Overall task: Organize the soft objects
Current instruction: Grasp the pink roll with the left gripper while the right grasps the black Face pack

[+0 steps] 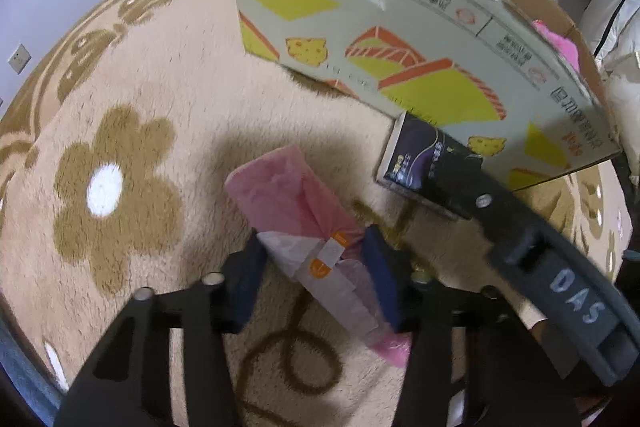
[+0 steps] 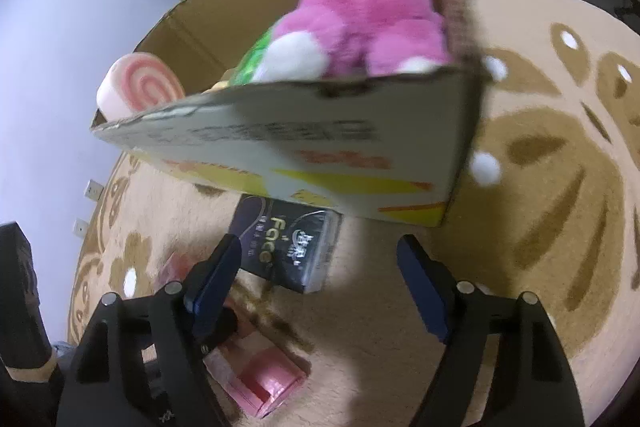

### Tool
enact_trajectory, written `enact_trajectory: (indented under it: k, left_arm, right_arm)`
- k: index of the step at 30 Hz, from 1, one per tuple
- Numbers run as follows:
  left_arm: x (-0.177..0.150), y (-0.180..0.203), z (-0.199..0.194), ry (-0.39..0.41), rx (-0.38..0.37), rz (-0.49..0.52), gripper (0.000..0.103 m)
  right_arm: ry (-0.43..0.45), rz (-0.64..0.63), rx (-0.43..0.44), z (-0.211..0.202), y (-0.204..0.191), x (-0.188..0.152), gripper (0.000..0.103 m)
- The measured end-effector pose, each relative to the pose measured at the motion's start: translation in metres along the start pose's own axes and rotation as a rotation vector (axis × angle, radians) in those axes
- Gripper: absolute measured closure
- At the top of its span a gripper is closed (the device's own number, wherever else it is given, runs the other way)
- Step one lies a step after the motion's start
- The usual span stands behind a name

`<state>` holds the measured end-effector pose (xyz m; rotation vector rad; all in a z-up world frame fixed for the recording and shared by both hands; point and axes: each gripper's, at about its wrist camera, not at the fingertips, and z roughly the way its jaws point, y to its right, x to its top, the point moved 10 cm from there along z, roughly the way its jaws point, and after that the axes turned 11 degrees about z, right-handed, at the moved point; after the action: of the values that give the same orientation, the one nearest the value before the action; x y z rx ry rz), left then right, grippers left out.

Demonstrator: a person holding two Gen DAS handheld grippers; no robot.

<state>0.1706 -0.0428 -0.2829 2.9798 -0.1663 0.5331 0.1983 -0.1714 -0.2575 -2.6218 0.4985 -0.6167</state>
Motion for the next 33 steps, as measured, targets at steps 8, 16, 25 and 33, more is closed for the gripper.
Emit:
enact_trajectory:
  k: [8,16,25,33]
  left_arm:
    - [0.028,-0.017,-0.003,0.047,0.011,0.039,0.078]
    - [0.032,-0.026,-0.021,0.074,0.065,0.045,0.087]
    - [0.026,-0.034,-0.038,0.093,0.126,-0.009,0.087]
    - [0.03,-0.045,-0.044,0.105,0.173,-0.01,0.087]
  right_arm:
    - [-0.051,0.012,0.001,0.013,-0.012,0.0,0.021]
    - [-0.081,0.093,-0.015,0.024,-0.012,0.006,0.019]
    - [-0.093,0.148,-0.068,0.03,-0.012,0.01,0.018]
    - [-0.082,0.133,-0.149,0.035,-0.017,0.012,0.019]
